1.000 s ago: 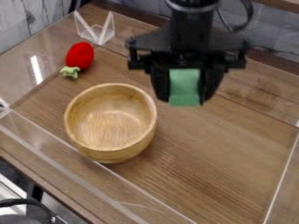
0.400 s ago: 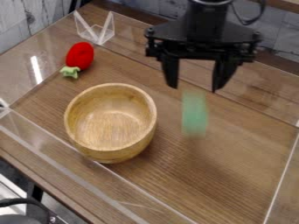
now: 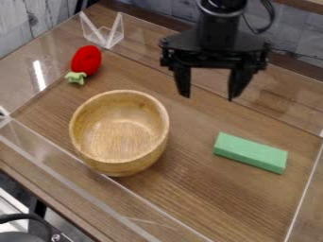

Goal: Put the green object in the brown bowl

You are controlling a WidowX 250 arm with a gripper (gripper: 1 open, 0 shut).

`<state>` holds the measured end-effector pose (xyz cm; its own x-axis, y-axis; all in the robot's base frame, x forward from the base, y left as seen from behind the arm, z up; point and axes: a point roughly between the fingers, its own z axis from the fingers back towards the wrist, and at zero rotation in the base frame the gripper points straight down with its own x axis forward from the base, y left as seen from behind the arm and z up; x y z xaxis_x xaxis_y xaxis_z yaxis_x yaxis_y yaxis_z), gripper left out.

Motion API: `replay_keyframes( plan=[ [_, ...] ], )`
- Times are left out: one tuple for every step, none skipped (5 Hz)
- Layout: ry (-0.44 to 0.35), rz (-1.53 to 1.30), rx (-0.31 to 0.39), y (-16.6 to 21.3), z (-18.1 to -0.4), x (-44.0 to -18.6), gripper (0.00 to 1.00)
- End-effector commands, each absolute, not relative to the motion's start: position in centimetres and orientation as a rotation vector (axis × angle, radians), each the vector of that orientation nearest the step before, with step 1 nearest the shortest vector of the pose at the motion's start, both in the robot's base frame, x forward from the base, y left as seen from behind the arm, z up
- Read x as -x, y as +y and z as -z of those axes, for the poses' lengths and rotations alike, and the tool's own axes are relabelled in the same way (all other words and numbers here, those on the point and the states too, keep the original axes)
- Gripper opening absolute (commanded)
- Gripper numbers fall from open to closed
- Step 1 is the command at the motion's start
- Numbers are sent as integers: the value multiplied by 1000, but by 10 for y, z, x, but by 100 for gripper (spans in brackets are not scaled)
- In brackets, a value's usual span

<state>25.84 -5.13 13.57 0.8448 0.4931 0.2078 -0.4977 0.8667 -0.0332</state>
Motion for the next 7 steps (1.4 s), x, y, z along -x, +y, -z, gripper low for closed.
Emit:
replay_keyframes(
  plan=[
    [-227, -509, 4, -66, -137, -264, 100],
    [-216, -517, 14, -84, -121, -263, 100],
    [-200, -700, -6, -88, -108, -264, 100],
    [-180, -946, -5, -96, -93, -266, 100],
    [-158, -1197, -12, -99, -76, -266, 100],
    [-135, -1396, -15, -102, -61, -268, 100],
    [-129, -1393, -11, -112, -54, -265, 100]
  ],
)
